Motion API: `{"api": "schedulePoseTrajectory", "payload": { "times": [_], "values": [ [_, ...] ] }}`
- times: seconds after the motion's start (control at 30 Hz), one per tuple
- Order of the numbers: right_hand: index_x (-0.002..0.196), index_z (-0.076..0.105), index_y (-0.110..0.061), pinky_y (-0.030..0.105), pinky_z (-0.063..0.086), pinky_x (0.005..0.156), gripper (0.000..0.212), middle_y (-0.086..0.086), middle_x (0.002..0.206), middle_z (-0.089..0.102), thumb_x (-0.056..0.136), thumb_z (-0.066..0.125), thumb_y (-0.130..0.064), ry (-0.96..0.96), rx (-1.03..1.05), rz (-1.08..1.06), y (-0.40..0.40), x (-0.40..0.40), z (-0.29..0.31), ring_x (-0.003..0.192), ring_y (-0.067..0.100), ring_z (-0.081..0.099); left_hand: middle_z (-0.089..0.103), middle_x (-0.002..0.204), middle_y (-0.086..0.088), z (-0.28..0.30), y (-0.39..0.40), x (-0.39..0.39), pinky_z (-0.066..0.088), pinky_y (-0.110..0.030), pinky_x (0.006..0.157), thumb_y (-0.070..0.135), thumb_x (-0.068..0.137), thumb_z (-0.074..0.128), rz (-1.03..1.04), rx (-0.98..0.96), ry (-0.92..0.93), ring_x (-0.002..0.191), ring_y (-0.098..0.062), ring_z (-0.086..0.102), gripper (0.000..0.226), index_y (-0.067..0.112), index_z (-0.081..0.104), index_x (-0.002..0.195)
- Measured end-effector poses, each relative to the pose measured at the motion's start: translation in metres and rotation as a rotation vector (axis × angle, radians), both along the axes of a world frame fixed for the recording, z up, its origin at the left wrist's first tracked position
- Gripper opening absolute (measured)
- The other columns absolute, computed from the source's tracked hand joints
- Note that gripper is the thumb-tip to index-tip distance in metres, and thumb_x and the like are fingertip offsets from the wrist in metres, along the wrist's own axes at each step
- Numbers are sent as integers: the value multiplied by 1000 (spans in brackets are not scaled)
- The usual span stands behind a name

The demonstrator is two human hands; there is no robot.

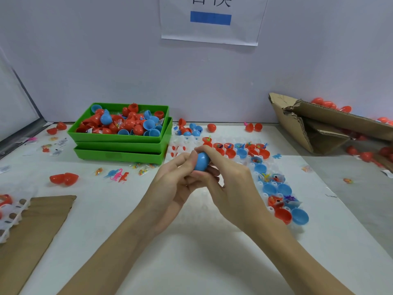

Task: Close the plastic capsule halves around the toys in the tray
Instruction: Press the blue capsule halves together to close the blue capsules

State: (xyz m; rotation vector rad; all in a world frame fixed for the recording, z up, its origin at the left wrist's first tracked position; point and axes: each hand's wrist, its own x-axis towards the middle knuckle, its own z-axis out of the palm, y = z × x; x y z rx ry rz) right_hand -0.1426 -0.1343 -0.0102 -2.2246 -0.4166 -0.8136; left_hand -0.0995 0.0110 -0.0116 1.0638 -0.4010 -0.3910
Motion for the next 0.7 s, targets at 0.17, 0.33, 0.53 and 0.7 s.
{"api": "schedulePoseTrajectory", "payload": {
  "times": [0.17,0.33,0.53,0.7],
  "values": [
    [123,63,-4,37,52,73,28,8,94,71,98,66,-18,10,-1,28,-1,2,0,80,26,65,74,104,-14,-3,-5,-2,58,-26,89,36,91,69,17,-97,74,97,-22,73,34,7,79,108],
    [125,63,-8,32,55,77,31,2,99,73,100,62,-27,36,15,35,-4,3,-2,86,18,69,75,100,-16,-6,-8,-1,60,-29,87,44,96,66,145,26,6,94,-22,74,42,5,79,105],
    [106,71,-19,22,50,63,30,-5,79,66,96,64,-46,42,255,-179,-15,5,12,72,12,60,76,87,-22,-7,-7,-4,59,-31,75,66,103,38,304,178,-205,80,-35,74,70,7,76,102],
    [121,68,-3,22,59,76,31,5,102,75,98,67,-25,403,1411,161,-75,34,54,97,14,70,75,77,-15,-4,1,-5,58,-32,71,63,98,41,453,202,-343,75,-30,71,68,4,74,91]
  ]
}}
